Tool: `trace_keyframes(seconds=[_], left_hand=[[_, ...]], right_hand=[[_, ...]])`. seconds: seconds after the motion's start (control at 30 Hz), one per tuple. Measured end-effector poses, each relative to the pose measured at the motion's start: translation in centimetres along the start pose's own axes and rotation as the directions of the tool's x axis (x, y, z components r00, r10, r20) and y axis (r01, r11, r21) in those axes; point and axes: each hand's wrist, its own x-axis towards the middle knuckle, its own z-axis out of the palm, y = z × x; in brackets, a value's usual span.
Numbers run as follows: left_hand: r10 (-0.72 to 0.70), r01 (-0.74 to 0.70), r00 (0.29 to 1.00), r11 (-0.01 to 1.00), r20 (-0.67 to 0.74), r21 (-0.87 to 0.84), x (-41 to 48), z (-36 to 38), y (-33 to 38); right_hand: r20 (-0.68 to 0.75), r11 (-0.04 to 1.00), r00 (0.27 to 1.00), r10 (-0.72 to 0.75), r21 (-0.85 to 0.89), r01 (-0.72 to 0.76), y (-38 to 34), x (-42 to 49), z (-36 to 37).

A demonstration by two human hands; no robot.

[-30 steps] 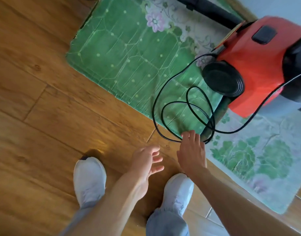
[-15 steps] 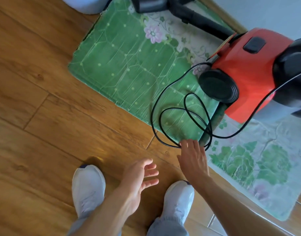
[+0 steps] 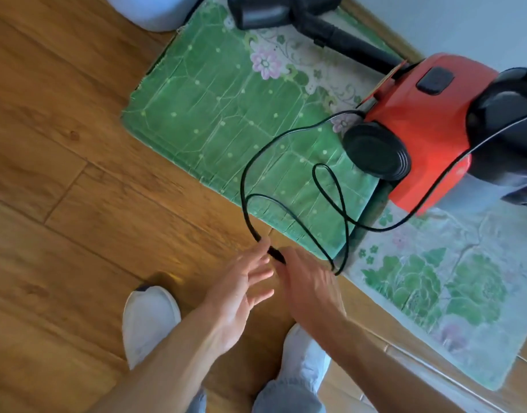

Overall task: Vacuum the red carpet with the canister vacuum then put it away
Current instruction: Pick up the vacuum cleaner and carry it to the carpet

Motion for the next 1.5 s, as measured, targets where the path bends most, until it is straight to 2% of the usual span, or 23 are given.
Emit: trace_keyframes(seconds=[0.1, 0.2, 0.23, 0.27, 0.3, 0.33, 0.37, 0.4, 0.43, 0.47, 0.57, 0.7, 0.77, 0.87, 0.97, 1.03, 1.07, 1.1, 1.17, 1.23, 1.3, 1.4, 1.5], left_hand=[[0.031, -0.027, 0.999, 0.993, 0.032, -0.118, -0.9, 3.1, 0.2], [0.092, -0.098, 0.995, 0.985, -0.041, -0.144, -1.1, 4.9, 1.0], [0.129, -0.136, 0.990, 0.981, -0.064, -0.136, -1.0, 5.2, 1.4], [0.146, -0.156, 0.986, 0.977, -0.080, -0.143, -1.4, 5.5, 1.8], [0.146, -0.159, 0.985, 0.975, -0.091, -0.155, -1.8, 5.8, 2.1], [0.136, -0.153, 0.986, 0.970, -0.098, -0.188, -2.2, 6.1, 2.4], [0.123, -0.142, 0.987, 0.967, -0.100, -0.213, -2.9, 6.5, 2.6], [0.109, -0.128, 0.989, 0.967, -0.099, -0.219, -3.4, 6.8, 2.8], [0.102, -0.118, 0.991, 0.972, -0.091, -0.205, -3.9, 7.1, 2.8], [0.101, -0.114, 0.992, 0.976, -0.077, -0.186, -4.3, 7.3, 2.8], [0.103, -0.110, 0.993, 0.985, -0.055, -0.133, -5.3, 7.7, 2.5], [0.069, -0.069, 0.998, 0.993, 0.001, -0.091, -6.6, 8.3, 2.4], [0.066, -0.062, 0.997, 0.995, 0.044, -0.074, -7.0, 8.7, 2.6], [0.096, -0.082, 0.988, 0.990, 0.119, -0.115, -7.7, 9.7, 3.0], [0.128, -0.107, 0.987, 0.975, 0.098, -0.193, -8.2, 10.2, 3.3], [0.135, -0.100, 0.986, 0.947, 0.095, -0.306, -8.8, 10.0, 3.6], [0.136, -0.085, 0.984, 0.924, 0.113, -0.373, -9.2, 9.7, 3.9], [0.128, -0.059, 0.982, 0.907, 0.140, -0.417, -9.6, 9.4, 4.2], [0.108, -0.005, 0.969, 0.907, 0.221, -0.420, -10.5, 8.7, 4.6], [0.105, -0.001, 0.958, 0.930, 0.265, -0.367, -11.0, 7.5, 5.0], [0.103, -0.018, 0.966, 0.943, 0.239, -0.333, -11.0, 6.2, 5.4], [0.116, -0.081, 0.984, 0.968, 0.133, -0.238, -11.3, 5.1, 6.1], [0.134, -0.129, 0.990, 0.984, 0.038, -0.121, -11.6, 5.9, 6.4]], right_hand=[[0.078, 0.979, 0.997, 0.000, 0.204, -0.016, -3.3, -1.7, -2.7], [-0.154, 0.973, 0.987, 0.038, 0.231, -0.001, -3.3, -2.5, -6.2], [-0.256, 0.955, 0.951, 0.174, 0.278, -0.100, -2.3, -2.4, -7.8], [-0.332, 0.892, 0.863, 0.381, 0.379, -0.249, -0.9, -2.1, -9.5], [-0.349, 0.758, 0.709, 0.613, 0.514, -0.402, 0.6, -1.5, -11.4], [-0.255, 0.541, 0.529, 0.809, 0.673, -0.504, 2.2, -0.7, -13.4], [-0.074, 0.292, 0.402, 0.912, 0.808, -0.512, 3.7, 0.1, -15.3], [0.091, 0.095, 0.362, 0.928, 0.880, -0.465, 4.9, 0.9, -16.9], [0.192, -0.014, 0.378, 0.906, 0.905, -0.425, 5.8, 1.7, -18.1], [0.241, -0.053, 0.422, 0.874, 0.911, -0.410, 6.4, 2.5, -18.7], [0.268, -0.061, 0.531, 0.804, 0.925, -0.375, 6.2, 4.4, -19.0], [0.186, -0.025, 0.544, 0.818, 0.957, -0.289, 3.5, 5.4, -19.3], [0.070, 0.120, 0.574, 0.816, 0.950, -0.287, 1.6, 4.4, -19.3], [-0.195, 0.469, 0.652, 0.732, 0.840, -0.274, -2.4, 1.2, -18.9], [-0.232, 0.592, 0.738, 0.633, 0.760, -0.269, -5.3, -2.9, -19.0], [-0.139, 0.520, 0.766, 0.627, 0.807, -0.279, -6.3, -5.2, -19.6], [-0.056, 0.416, 0.763, 0.644, 0.863, -0.288, -6.5, -5.9, -20.3], [0.041, 0.253, 0.749, 0.661, 0.928, -0.274, -6.3, -6.1, -21.2], [0.233, -0.179, 0.739, 0.632, 0.972, -0.153, -5.1, -5.8, -23.3], [0.288, -0.454, 0.736, 0.612, 0.891, 0.030, -2.7, -4.8, -25.8], [0.293, -0.518, 0.676, 0.676, 0.842, 0.153, 0.7, -3.5, -27.8], [0.345, -0.503, 0.514, 0.785, 0.840, 0.205, 5.0, -1.7, -30.0], [0.253, -0.333, 0.426, 0.869, 0.935, 0.123, 5.7, -0.9, -31.0]])
